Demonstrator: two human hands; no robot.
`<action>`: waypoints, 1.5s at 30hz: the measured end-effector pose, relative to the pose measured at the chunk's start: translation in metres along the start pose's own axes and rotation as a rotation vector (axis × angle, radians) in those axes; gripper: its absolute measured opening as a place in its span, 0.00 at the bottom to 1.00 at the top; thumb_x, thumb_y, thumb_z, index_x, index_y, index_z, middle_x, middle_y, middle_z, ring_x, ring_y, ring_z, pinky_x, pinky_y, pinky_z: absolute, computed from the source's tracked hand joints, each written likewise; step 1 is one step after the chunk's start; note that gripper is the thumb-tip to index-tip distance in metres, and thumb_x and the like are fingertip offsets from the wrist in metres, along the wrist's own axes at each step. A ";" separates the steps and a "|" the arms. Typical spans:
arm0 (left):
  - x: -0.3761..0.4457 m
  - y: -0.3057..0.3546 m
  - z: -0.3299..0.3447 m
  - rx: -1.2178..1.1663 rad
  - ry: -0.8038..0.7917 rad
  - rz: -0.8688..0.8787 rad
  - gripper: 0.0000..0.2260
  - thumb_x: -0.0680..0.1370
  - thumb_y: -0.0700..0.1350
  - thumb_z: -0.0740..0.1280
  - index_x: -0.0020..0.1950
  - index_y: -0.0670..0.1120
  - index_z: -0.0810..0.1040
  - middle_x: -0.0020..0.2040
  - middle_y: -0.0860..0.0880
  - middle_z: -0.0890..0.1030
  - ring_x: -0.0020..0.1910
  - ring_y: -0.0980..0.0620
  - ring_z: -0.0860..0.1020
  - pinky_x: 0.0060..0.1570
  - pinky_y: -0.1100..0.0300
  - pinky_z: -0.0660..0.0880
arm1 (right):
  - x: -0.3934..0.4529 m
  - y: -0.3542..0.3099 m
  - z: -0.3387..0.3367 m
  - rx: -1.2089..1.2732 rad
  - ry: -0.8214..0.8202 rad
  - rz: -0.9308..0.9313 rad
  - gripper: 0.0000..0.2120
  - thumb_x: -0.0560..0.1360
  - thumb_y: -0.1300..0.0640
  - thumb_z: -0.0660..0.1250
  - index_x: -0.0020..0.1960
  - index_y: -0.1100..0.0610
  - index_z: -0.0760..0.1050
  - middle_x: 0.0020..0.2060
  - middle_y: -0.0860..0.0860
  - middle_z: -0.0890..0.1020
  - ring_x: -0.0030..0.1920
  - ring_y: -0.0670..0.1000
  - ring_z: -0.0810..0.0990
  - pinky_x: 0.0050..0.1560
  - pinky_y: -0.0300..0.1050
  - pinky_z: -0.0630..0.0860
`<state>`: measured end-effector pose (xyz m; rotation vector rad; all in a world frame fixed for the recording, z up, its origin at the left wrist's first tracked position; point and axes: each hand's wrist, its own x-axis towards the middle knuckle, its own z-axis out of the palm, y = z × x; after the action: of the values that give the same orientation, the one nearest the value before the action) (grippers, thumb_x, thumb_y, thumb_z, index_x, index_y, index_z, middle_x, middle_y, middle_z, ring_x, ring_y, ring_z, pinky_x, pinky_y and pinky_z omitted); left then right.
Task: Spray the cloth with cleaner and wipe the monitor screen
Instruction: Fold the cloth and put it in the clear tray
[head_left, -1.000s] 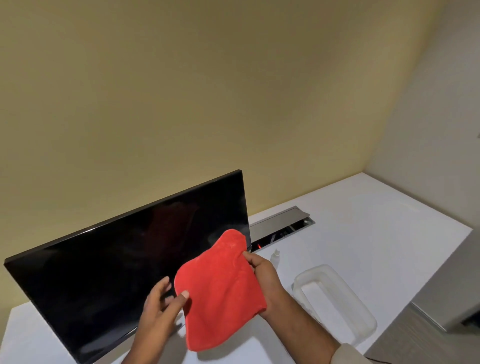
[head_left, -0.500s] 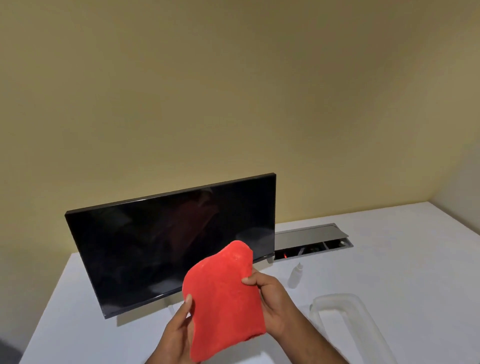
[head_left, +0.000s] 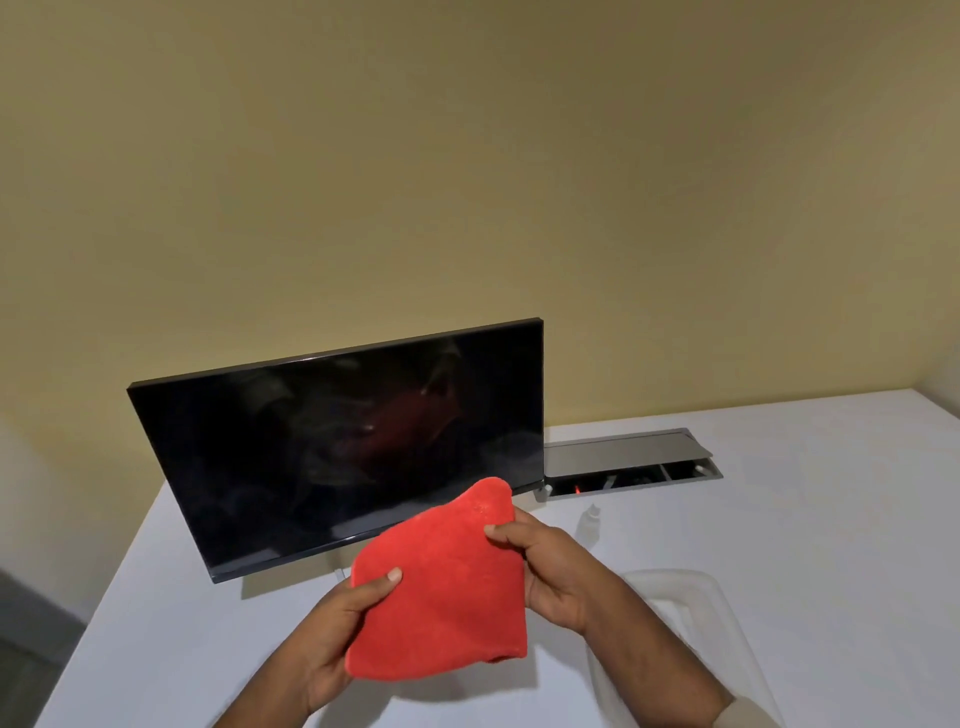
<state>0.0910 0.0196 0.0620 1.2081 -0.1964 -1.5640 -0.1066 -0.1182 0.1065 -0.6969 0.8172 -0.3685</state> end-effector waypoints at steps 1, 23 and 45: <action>0.001 0.000 0.000 0.021 0.010 0.000 0.21 0.73 0.42 0.73 0.66 0.41 0.77 0.61 0.37 0.83 0.59 0.38 0.82 0.59 0.45 0.78 | 0.000 -0.001 -0.001 -0.059 0.017 0.019 0.18 0.76 0.67 0.64 0.64 0.54 0.77 0.52 0.57 0.85 0.47 0.55 0.85 0.46 0.54 0.81; 0.020 -0.040 -0.004 -0.528 -0.162 -0.261 0.53 0.62 0.79 0.65 0.66 0.34 0.77 0.69 0.29 0.73 0.69 0.27 0.71 0.68 0.31 0.67 | 0.010 -0.043 0.075 -0.037 -0.221 -0.068 0.27 0.73 0.76 0.55 0.66 0.58 0.75 0.46 0.57 0.82 0.44 0.54 0.82 0.43 0.49 0.80; -0.012 0.055 -0.037 0.182 -0.066 0.104 0.24 0.73 0.30 0.67 0.66 0.47 0.79 0.63 0.39 0.82 0.61 0.39 0.81 0.63 0.43 0.77 | 0.038 -0.004 0.010 -0.083 0.049 0.044 0.21 0.75 0.75 0.62 0.62 0.59 0.78 0.51 0.60 0.85 0.47 0.58 0.84 0.46 0.54 0.83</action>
<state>0.1528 0.0244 0.0878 1.2663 -0.4461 -1.5211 -0.0744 -0.1380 0.0940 -0.7484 0.8968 -0.3142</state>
